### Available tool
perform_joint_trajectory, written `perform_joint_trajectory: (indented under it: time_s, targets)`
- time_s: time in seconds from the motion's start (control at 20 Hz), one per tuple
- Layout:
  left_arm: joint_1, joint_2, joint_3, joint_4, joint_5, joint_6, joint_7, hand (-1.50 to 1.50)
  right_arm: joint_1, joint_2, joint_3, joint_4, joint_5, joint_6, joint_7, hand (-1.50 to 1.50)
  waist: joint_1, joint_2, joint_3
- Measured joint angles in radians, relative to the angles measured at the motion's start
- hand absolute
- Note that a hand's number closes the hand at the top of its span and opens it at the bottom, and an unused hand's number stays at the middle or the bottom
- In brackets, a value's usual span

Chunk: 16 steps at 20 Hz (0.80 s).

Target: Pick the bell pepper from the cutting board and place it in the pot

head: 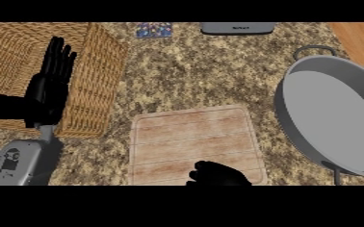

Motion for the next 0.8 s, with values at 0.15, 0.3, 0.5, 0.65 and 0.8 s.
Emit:
perform_joint_trajectory:
  time_s: [0.15, 0.3, 0.5, 0.65, 0.8]
  targets:
    - [0.011, 0.015, 0.014, 0.0, 0.009, 0.007, -0.002, 0.0, 0.157, 0.06, 0.038, -0.053, 0.036, -0.027, 0.156, 1.5, -0.023, -0.004, 0.001]
    - [0.027, 0.023, 0.018, -0.003, 0.017, 0.012, -0.004, 0.0, 0.321, 0.103, 0.099, -0.145, 0.075, -0.06, 0.299, 1.5, -0.037, -0.007, 0.001]
    - [0.038, 0.03, 0.012, -0.015, 0.021, 0.021, 0.003, 0.0, 0.463, 0.13, 0.113, -0.251, 0.128, -0.163, 0.431, 1.5, -0.042, -0.01, 0.001]
    - [0.043, 0.037, 0.011, -0.02, 0.027, 0.024, 0.004, 0.0, 0.504, 0.161, 0.082, -0.264, 0.187, -0.248, 0.503, 1.5, -0.04, -0.009, 0.001]
    - [0.044, 0.042, 0.008, -0.019, 0.032, 0.023, -0.004, 0.0, 0.536, 0.185, 0.059, -0.272, 0.23, -0.348, 0.552, 1.5, -0.039, -0.008, 0.001]
